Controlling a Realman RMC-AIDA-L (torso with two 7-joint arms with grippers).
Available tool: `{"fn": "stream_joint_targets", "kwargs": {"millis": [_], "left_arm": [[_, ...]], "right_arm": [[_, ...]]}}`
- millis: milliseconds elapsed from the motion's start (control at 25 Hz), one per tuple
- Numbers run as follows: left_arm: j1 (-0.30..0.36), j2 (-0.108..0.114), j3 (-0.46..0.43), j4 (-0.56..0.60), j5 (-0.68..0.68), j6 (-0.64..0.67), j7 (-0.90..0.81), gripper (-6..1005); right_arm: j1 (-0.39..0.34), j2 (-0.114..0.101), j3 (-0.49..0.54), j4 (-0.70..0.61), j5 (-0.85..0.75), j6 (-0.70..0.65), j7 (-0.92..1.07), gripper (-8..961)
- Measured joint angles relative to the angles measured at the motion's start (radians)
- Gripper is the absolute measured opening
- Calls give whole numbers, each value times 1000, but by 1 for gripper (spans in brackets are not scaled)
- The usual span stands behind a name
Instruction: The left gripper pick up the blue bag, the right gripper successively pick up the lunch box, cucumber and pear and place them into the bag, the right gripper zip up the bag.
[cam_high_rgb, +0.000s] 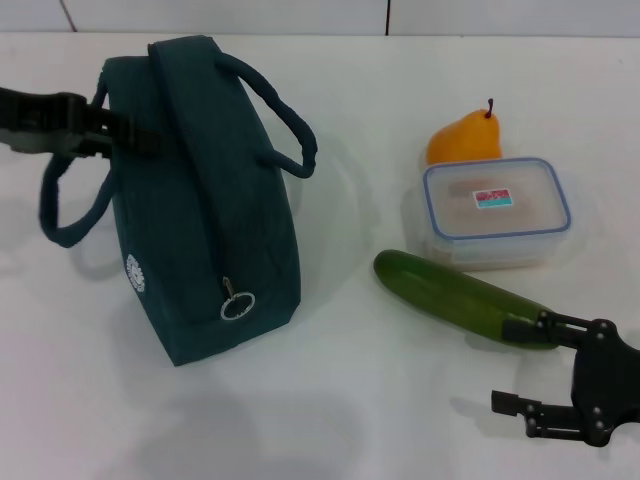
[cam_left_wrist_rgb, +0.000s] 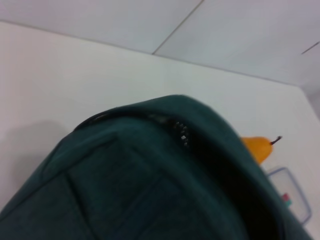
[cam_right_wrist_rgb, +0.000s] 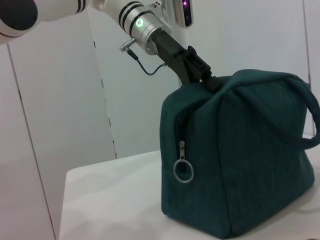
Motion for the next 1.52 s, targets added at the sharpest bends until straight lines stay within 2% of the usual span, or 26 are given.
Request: {"fn": "stream_joint_targets", "kwargs": {"millis": [120,600,760,880,1080,1280,1520], "left_arm": [[-1,-1,-2,0,-34,-1,5,666],[-1,1,18,0,-36,-2,3,194],[-2,6,15,1,-40,-1,0,36],[-2,7,12,1,-54,2,-2,36],[5,9,15,1,-112,15,-16,37],[6,11,16,1,-146,32,-20,38],[1,11,16,1,-149,33,-21,39]], "right_arm": [[0,3,1,0,0,0,0,702],[0,7,4,0,1,-1,0,695],[-6,22,86,7,4,-32,6,692],[-7,29,189,78,65,-80,19,690],[-1,28,317,266,292,-121,191,687],[-2,30,335,376,454,-109,398,684],[2,33,337,453,554,33,665,680]]}}
